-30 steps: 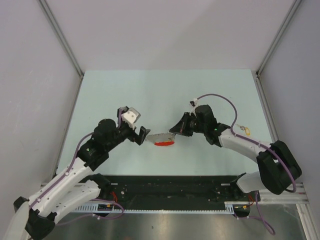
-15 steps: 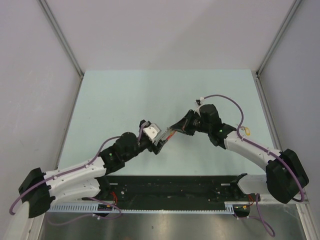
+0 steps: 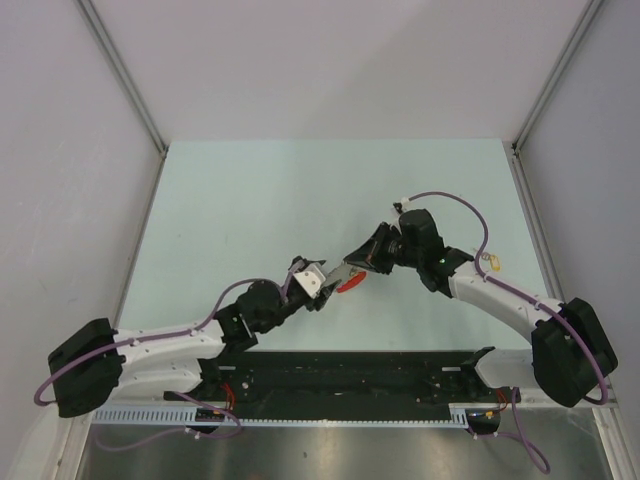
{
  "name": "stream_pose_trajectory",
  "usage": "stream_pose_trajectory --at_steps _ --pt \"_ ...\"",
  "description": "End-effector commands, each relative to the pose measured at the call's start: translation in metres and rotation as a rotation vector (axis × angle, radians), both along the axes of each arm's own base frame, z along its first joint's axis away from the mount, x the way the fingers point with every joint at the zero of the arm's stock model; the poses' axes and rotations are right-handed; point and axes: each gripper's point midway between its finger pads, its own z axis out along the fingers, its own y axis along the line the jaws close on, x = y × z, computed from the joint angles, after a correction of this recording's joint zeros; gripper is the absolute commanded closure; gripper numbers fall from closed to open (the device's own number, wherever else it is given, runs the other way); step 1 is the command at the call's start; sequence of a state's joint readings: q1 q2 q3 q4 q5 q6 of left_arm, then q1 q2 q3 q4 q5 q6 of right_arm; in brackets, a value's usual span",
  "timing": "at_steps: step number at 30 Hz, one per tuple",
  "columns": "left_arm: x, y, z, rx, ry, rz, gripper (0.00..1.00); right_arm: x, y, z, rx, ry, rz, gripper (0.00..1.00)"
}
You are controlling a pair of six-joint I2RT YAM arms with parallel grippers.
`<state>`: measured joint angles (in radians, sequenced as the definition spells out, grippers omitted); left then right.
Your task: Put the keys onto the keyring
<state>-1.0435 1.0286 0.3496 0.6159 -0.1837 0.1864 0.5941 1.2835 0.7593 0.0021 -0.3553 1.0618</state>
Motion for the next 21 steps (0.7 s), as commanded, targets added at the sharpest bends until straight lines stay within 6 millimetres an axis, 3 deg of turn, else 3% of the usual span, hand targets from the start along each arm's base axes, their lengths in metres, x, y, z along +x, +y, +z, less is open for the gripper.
stream_pose_trajectory --at_steps 1,12,21 --pt "0.004 -0.009 0.017 -0.032 -0.11 0.021 0.4 -0.003 0.002 0.017 0.025 -0.042 0.004 1.0" --pt "0.011 -0.023 0.013 -0.034 -0.185 0.064 0.53 -0.011 -0.004 0.016 0.001 -0.032 0.001 1.0" --pt "0.017 -0.028 0.008 -0.008 -0.206 0.086 0.53 -0.014 -0.005 0.02 0.012 -0.031 0.0 1.0"
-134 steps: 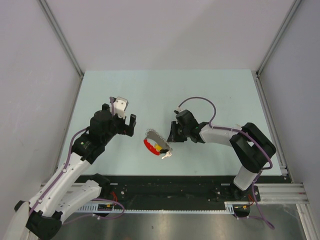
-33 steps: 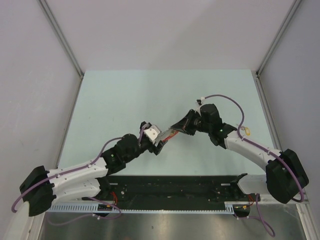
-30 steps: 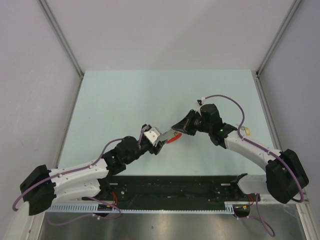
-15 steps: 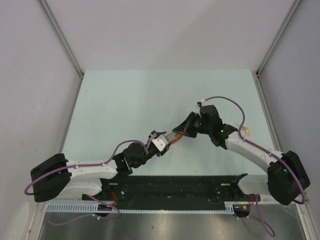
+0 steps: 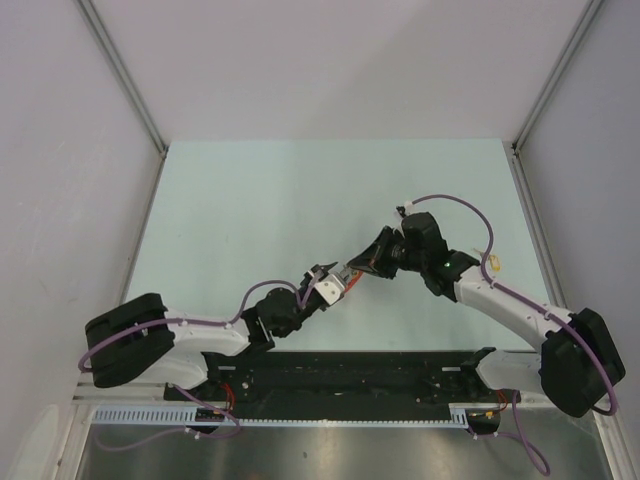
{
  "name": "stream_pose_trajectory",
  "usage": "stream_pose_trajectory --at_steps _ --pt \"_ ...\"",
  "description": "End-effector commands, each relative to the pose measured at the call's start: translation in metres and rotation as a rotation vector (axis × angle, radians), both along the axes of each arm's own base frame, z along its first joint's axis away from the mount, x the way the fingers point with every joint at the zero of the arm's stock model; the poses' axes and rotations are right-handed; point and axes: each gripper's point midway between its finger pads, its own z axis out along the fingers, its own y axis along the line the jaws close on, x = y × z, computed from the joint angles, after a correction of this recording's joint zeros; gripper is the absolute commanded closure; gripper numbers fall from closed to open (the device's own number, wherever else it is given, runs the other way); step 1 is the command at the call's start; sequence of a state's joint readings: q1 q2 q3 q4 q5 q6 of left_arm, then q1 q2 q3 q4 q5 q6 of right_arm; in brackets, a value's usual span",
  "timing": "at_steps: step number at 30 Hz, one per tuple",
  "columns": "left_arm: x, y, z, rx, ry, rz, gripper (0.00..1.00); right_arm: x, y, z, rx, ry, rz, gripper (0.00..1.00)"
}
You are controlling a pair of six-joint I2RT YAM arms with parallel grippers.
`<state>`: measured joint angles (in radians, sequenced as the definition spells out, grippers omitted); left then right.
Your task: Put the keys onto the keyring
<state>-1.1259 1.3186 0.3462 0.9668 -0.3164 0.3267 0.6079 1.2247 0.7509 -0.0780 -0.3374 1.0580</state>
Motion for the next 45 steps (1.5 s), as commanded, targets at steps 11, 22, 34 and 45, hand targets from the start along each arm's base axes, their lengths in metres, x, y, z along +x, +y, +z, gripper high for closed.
stream_pose_trajectory --at_steps 11,22,34,45 --pt "0.011 -0.009 0.021 -0.06 -0.083 0.039 0.45 -0.002 0.002 0.019 0.042 -0.041 -0.001 1.0" --pt "0.014 -0.018 0.023 -0.085 -0.089 0.035 0.51 -0.008 0.002 0.019 0.044 -0.033 0.007 1.0" --pt "0.011 -0.022 0.017 -0.082 -0.071 0.01 0.89 -0.013 -0.003 0.019 0.038 -0.04 0.001 1.0" --pt "-0.004 -0.023 0.003 0.003 0.037 -0.064 1.0 -0.001 -0.023 0.043 0.001 -0.263 0.041 0.57"
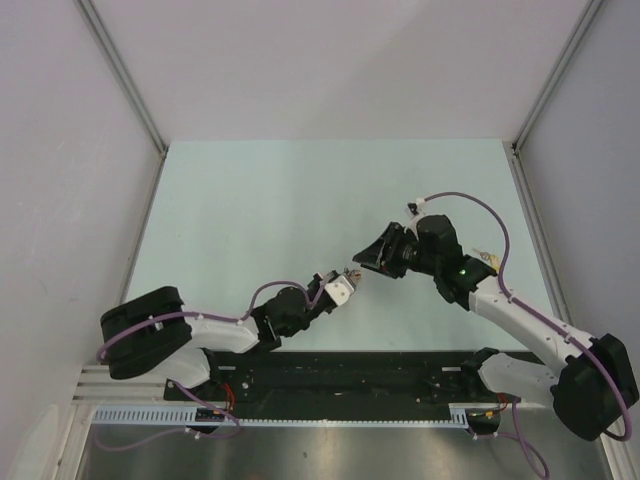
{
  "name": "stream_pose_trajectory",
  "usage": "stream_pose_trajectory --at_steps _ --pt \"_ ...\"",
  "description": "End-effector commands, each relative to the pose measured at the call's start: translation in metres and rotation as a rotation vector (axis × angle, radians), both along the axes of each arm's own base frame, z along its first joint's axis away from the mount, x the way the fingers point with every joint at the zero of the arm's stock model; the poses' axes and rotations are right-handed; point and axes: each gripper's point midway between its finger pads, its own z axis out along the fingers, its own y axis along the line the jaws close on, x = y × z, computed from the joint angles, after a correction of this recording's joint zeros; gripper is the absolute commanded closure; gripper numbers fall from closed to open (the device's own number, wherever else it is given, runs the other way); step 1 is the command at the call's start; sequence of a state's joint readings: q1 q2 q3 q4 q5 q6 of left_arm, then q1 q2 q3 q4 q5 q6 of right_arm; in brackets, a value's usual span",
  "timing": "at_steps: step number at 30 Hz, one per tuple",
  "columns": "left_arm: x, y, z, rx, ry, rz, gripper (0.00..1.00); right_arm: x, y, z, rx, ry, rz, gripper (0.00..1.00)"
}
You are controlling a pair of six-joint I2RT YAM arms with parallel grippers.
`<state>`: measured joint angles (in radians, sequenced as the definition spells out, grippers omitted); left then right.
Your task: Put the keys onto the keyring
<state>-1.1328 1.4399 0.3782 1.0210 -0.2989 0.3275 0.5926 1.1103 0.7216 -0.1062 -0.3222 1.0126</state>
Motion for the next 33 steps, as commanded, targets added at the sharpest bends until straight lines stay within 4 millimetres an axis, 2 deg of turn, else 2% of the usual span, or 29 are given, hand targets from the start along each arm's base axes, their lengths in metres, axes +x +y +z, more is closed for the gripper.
stream_pose_trajectory --at_steps 1,4,5,6,7,8,9,10,11,13,14,16,17,18,25,28,33 --pt "-0.007 -0.008 0.023 -0.031 0.042 -0.049 1.0 0.008 -0.01 0.031 -0.007 -0.232 0.064 0.52" --pt "-0.013 -0.009 0.02 0.002 0.128 -0.105 1.0 0.004 -0.008 0.051 -0.021 -0.442 0.197 0.4" --pt "-0.019 -0.011 0.02 0.007 0.157 -0.149 1.0 0.005 -0.011 0.053 -0.051 -0.513 0.239 0.39" --pt "-0.015 -0.009 0.031 -0.014 0.168 -0.15 1.0 0.005 -0.012 0.049 -0.071 -0.519 0.246 0.39" --pt "-0.019 -0.006 0.023 0.01 0.22 -0.169 1.0 0.006 -0.012 0.049 -0.089 -0.556 0.266 0.39" --pt "-0.02 -0.005 0.024 0.009 0.244 -0.188 1.0 0.001 -0.011 0.05 -0.107 -0.636 0.341 0.38" --pt "-0.019 -0.003 0.035 -0.012 0.253 -0.212 1.0 0.002 -0.011 0.054 -0.115 -0.7 0.372 0.37" --pt "-0.021 0.001 0.028 0.012 0.299 -0.217 1.0 0.001 -0.01 0.055 -0.123 -0.733 0.389 0.37" --pt "-0.022 0.004 0.03 0.017 0.312 -0.225 0.99 0.0 -0.01 0.057 -0.126 -0.759 0.403 0.36" --pt "-0.022 0.006 0.042 0.016 0.333 -0.25 0.99 -0.001 -0.01 0.063 -0.149 -0.857 0.444 0.38" --pt "-0.022 0.013 0.035 0.049 0.373 -0.246 1.0 -0.003 -0.009 0.065 -0.148 -0.887 0.47 0.38" --pt "-0.025 0.013 0.047 0.046 0.389 -0.278 1.0 -0.005 -0.007 0.069 -0.163 -0.965 0.513 0.41" --pt "-0.024 0.02 0.04 0.074 0.431 -0.269 1.0 -0.01 -0.006 0.071 -0.151 -0.992 0.546 0.43" --pt "-0.023 0.02 0.049 0.07 0.431 -0.275 1.0 -0.011 -0.004 0.073 -0.147 -1.02 0.565 0.46" --pt "-0.034 0.03 0.064 0.143 0.491 -0.357 1.0 -0.021 0.009 0.092 -0.146 -1.245 0.689 0.53" --pt "-0.04 0.03 0.068 0.167 0.5 -0.404 1.0 -0.036 0.022 0.096 -0.105 -1.293 0.776 0.57" --pt "-0.05 0.027 0.073 0.179 0.511 -0.475 0.99 -0.047 0.04 0.088 -0.1 -1.335 0.866 0.6"
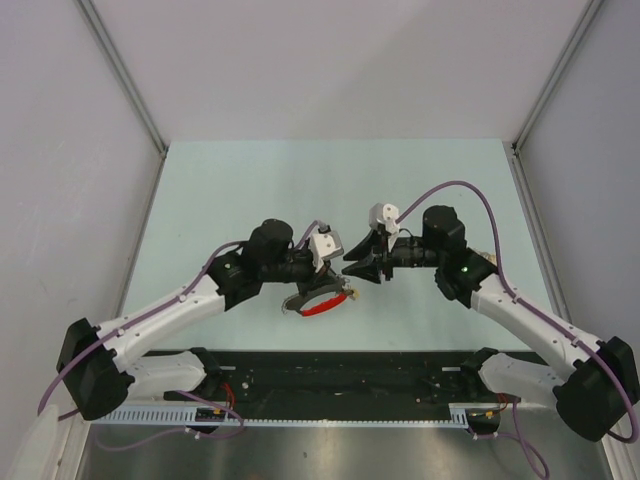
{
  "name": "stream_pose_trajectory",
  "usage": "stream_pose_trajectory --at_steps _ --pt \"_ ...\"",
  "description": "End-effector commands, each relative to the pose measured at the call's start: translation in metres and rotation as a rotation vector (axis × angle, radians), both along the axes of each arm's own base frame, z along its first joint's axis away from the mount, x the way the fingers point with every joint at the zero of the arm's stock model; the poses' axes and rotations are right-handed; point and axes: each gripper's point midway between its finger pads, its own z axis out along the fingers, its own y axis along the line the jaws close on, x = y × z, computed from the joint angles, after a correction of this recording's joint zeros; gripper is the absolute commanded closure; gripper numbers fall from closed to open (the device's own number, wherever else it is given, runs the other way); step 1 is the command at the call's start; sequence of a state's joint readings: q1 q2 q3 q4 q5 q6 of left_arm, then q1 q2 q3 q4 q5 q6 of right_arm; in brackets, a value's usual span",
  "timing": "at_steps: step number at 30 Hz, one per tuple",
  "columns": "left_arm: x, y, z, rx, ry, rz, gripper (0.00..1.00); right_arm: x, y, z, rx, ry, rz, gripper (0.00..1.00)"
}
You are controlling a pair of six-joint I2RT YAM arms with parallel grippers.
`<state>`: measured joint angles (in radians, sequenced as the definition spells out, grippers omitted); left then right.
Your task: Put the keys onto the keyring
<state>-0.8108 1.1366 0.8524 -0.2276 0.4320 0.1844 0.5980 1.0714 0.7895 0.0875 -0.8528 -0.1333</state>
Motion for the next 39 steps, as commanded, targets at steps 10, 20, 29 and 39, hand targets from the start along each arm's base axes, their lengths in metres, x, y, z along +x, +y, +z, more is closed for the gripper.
stream_pose_trajectory --at_steps 10,20,29,39 --pt "-0.023 -0.001 0.03 -0.034 -0.004 -0.15 1.0 -0.015 0.02 -0.001 -0.04 -0.11 0.15 0.71" --pt "-0.021 0.004 0.034 -0.029 -0.022 -0.151 1.0 -0.025 0.023 -0.014 -0.076 -0.079 0.186 0.85" --pt "-0.026 0.002 0.037 -0.04 -0.012 -0.19 1.0 -0.021 0.026 -0.018 -0.086 -0.087 0.171 0.9" --pt "-0.027 0.001 0.04 -0.044 -0.017 -0.202 1.0 -0.024 0.027 -0.019 -0.085 -0.077 0.186 0.94"
